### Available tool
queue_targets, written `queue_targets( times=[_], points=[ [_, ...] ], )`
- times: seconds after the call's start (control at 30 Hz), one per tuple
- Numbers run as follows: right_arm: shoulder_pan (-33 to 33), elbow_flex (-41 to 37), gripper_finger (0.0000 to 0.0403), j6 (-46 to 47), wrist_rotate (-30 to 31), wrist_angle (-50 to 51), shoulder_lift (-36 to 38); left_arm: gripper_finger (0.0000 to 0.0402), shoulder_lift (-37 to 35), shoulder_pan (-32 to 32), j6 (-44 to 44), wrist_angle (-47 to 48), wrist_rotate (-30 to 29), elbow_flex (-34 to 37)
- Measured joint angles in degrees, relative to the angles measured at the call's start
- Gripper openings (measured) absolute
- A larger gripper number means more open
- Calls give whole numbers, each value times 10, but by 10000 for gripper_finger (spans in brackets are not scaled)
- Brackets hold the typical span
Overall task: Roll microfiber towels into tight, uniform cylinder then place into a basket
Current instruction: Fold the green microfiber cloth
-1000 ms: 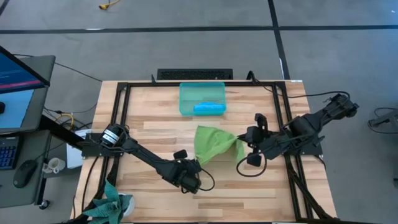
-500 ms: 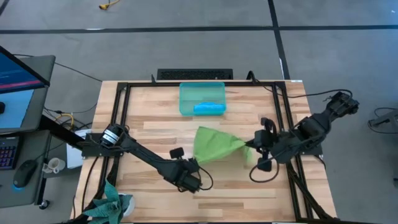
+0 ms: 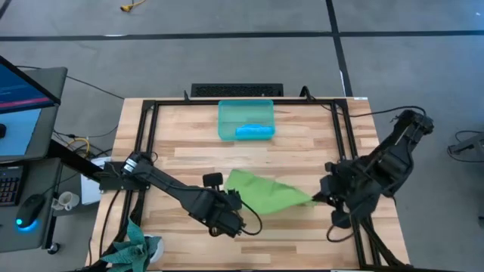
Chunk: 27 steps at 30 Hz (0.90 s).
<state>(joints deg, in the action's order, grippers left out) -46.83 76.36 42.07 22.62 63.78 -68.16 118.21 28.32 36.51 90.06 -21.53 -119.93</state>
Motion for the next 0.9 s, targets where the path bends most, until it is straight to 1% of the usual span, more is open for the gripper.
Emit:
queue_targets(
  times=[0.1,0.3,0.4,0.5,0.63,0.77,0.9],
  points=[
    [-19,0,16,43,-16,13,-6,0,0,-2,-25,0,19,-32],
    [-39,0,10,127,7,83,-14,0,0,-8,-94,0,17,-103],
    [-37,0,10,153,20,116,-15,0,0,-17,-110,0,17,-132],
    [-36,0,15,156,35,126,-15,0,0,-31,-114,-1,14,-143],
    [-37,0,14,137,45,125,-15,0,0,-47,-120,0,14,-139],
    [-37,0,9,125,59,126,-15,0,0,-60,-123,0,36,-138],
    [-37,0,14,124,62,126,-15,0,0,-65,-112,0,46,-138]
  ],
)
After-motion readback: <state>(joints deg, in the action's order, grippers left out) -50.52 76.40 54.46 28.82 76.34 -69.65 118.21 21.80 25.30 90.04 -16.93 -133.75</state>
